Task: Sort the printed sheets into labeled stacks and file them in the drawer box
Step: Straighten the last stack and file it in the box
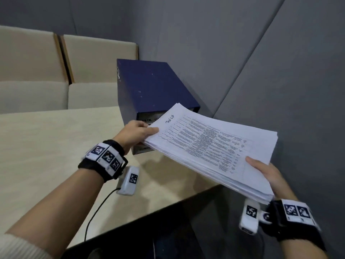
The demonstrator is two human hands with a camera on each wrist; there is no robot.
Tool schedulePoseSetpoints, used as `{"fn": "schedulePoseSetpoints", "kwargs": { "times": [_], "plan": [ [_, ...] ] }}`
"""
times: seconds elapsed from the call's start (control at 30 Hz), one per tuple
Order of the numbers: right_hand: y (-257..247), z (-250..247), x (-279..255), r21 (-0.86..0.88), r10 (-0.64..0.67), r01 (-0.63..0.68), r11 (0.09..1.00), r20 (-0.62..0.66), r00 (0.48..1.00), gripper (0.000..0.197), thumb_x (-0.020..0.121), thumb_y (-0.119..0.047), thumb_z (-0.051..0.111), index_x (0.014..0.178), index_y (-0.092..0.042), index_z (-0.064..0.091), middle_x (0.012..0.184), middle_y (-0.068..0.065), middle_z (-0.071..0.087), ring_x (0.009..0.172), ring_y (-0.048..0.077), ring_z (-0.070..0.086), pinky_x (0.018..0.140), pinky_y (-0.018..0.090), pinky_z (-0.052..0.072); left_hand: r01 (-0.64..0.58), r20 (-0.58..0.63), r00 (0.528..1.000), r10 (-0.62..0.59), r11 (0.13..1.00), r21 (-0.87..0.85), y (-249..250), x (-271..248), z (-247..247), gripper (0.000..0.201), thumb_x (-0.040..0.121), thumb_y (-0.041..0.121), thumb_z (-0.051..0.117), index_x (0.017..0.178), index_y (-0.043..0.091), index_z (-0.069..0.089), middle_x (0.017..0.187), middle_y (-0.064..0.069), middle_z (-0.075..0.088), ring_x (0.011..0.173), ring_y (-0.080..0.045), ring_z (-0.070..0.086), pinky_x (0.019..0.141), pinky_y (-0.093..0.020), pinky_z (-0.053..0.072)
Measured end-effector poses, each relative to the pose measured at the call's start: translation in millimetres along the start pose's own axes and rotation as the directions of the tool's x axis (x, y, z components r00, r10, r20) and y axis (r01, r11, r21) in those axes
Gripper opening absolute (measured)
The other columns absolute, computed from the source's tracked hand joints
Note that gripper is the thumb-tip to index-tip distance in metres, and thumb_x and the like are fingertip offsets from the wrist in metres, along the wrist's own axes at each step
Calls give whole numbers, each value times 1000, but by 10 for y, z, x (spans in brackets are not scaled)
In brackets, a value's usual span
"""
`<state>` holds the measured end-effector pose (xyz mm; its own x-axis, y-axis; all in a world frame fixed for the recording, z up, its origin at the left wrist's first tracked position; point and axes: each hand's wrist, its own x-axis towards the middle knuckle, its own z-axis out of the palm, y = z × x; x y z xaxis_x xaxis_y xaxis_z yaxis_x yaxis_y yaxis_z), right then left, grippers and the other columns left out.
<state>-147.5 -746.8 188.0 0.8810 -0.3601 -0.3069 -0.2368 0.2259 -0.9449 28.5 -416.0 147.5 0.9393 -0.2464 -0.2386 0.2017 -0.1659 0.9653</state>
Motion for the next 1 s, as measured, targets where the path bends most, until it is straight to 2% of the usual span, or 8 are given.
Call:
{"fn": "schedulePoseSetpoints", "kwargs": {
  "times": [0.1,0.37,0.53,0.63,0.77,0.87,0.93,1.0],
  "plan": [
    [33,112,36,52,-6,5,999,20,1000,38,95,-8,50,132,-1,55,126,16,66,115,33,64,90,43,56,43,-105,993,-46,999,-28,-24,43,-104,13,87,9,71,75,7,65,75,-11,63,58,-17,56,50,-18,52],
    [104,45,81,-39,104,-103,994,31,994,42,88,-11,59,129,1,57,126,20,65,115,38,63,108,56,40,197,-8,980,-198,971,137,-72,-70,-184,9,87,-3,61,80,-5,67,50,-9,59,34,-10,54,36,-15,41],
    [-42,131,25,-67,78,-76,995,23,997,29,93,-5,53,120,1,61,116,17,70,103,33,70,75,38,61,173,30,983,-184,962,211,22,-18,-184,12,86,2,59,76,1,63,61,-10,58,38,-11,55,40,-17,45],
    [-107,191,-16,-23,39,-39,999,23,999,33,92,-7,54,123,0,60,120,16,69,107,32,68,81,38,60,125,15,992,-128,980,155,115,36,-222,13,88,5,59,75,6,63,61,-5,57,39,-6,54,40,-15,44],
    [-116,219,37,59,-4,3,998,15,1000,36,94,-10,52,129,-1,57,124,15,67,114,33,65,92,44,55,65,2,998,-65,998,3,144,130,-261,6,83,16,66,83,10,67,74,-9,56,55,-12,54,51,-19,50],
    [-12,264,192,154,-13,16,988,-21,1000,48,90,-14,58,136,-2,52,130,16,63,122,36,59,104,55,44,38,-146,988,-59,988,-147,84,181,-270,24,93,32,66,93,8,66,78,-7,63,61,-17,60,54,-20,54],
    [97,335,289,207,-12,31,978,-90,996,57,85,-22,65,137,-3,52,130,15,64,123,33,59,107,54,42,34,-217,973,-79,979,-201,6,184,-289,38,94,45,63,100,8,63,84,-7,68,63,-18,64,52,-19,51],
    [229,491,369,217,-16,41,975,-117,993,47,93,-30,61,134,-7,55,127,10,67,119,26,62,104,48,46,77,-209,971,-117,979,-191,-145,161,-311,38,94,45,62,101,7,61,86,-8,68,62,-18,64,48,-17,49]
  ]
}}
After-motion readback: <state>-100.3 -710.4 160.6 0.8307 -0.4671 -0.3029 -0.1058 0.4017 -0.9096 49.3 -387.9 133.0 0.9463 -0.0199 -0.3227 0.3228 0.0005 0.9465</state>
